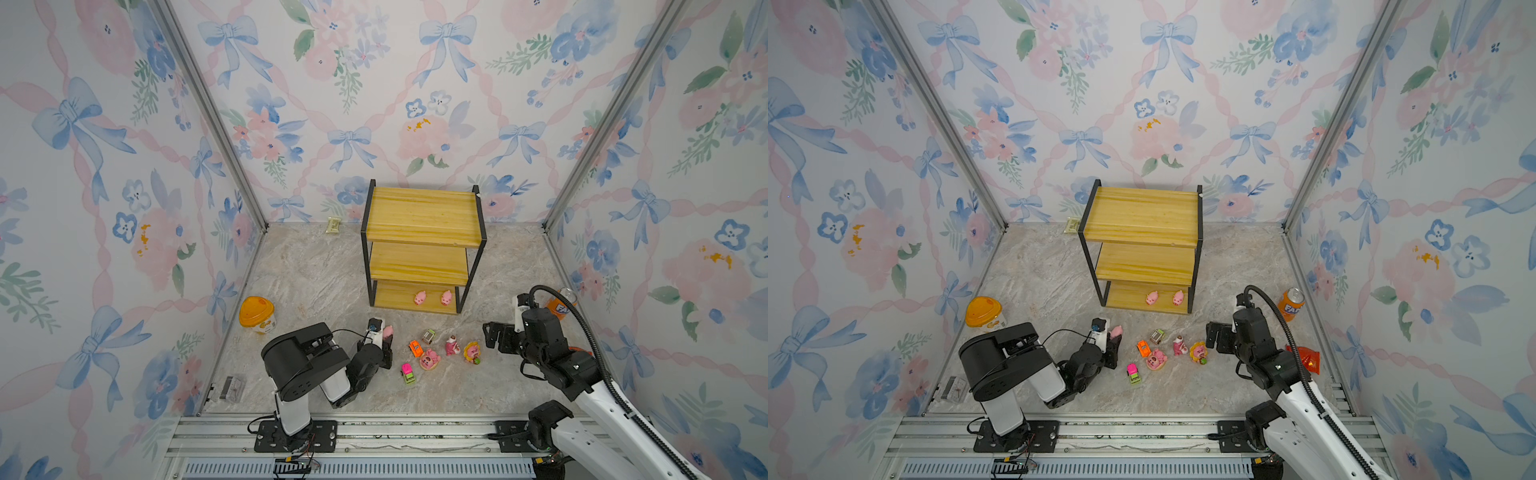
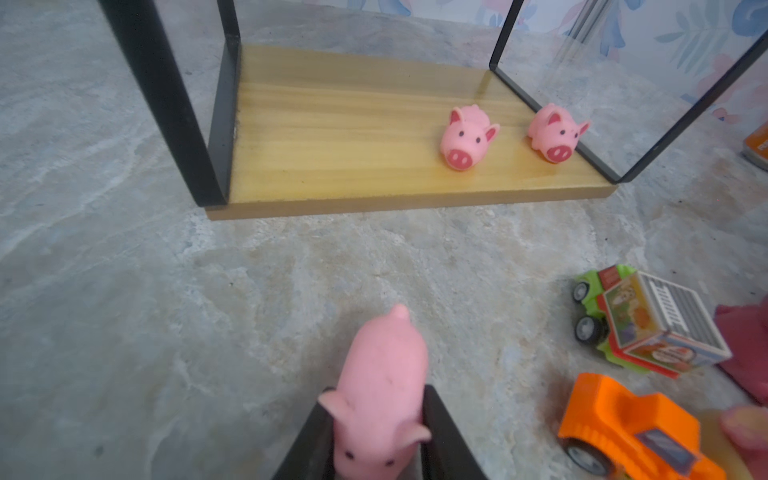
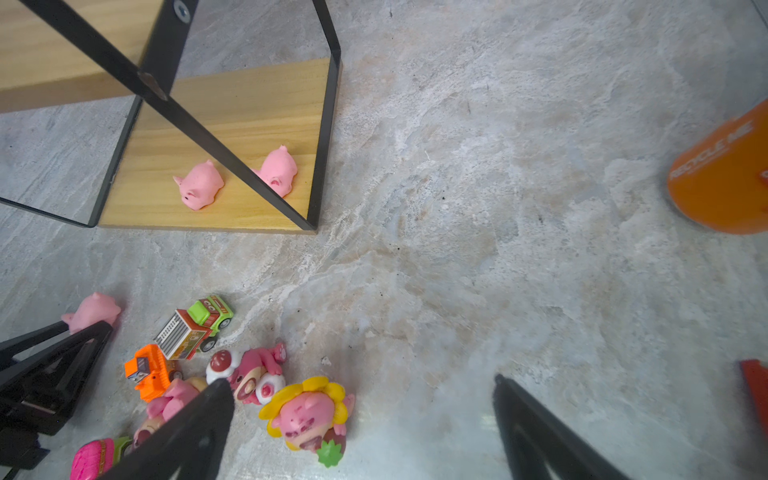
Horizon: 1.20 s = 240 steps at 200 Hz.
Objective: Place and organize the plastic toys onto the shelf
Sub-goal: 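Lift the pink pig with the left gripper and carry it onto the bottom shelf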
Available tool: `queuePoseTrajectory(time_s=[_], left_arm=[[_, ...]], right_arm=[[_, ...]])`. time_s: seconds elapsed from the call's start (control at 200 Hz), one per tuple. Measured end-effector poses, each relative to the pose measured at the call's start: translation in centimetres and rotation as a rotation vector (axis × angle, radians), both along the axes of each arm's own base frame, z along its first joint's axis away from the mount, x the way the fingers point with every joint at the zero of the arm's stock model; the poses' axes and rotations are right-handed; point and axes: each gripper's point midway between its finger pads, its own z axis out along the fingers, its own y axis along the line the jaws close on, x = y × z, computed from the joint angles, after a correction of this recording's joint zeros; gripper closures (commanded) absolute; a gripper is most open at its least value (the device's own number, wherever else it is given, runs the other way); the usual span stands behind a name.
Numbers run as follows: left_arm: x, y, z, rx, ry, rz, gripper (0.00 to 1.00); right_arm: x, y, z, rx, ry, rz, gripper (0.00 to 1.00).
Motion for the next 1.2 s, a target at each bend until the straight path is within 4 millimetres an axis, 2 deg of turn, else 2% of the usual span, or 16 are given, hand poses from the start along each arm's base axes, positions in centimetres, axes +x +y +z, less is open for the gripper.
queuePoseTrajectory(time_s=[0.31, 0.805, 1.2], left_arm=[[3.3, -2.0, 2.2, -0.102, -0.093, 0.049, 0.65], [7.0, -2.6, 4.8, -0.132, -0.195, 0.207, 0.64], [8.7, -3.1, 4.2, -0.079, -0.187, 0.273, 0.64]], right_arm=[[0.0, 0.0, 0.2, 0.002, -0.007, -0.001, 0.01], [0.0, -0.2, 0.0, -0.004, -0.005, -0.006, 0.01], [0.1, -0.5, -0.3, -0.007, 0.001, -0.020, 0.02]])
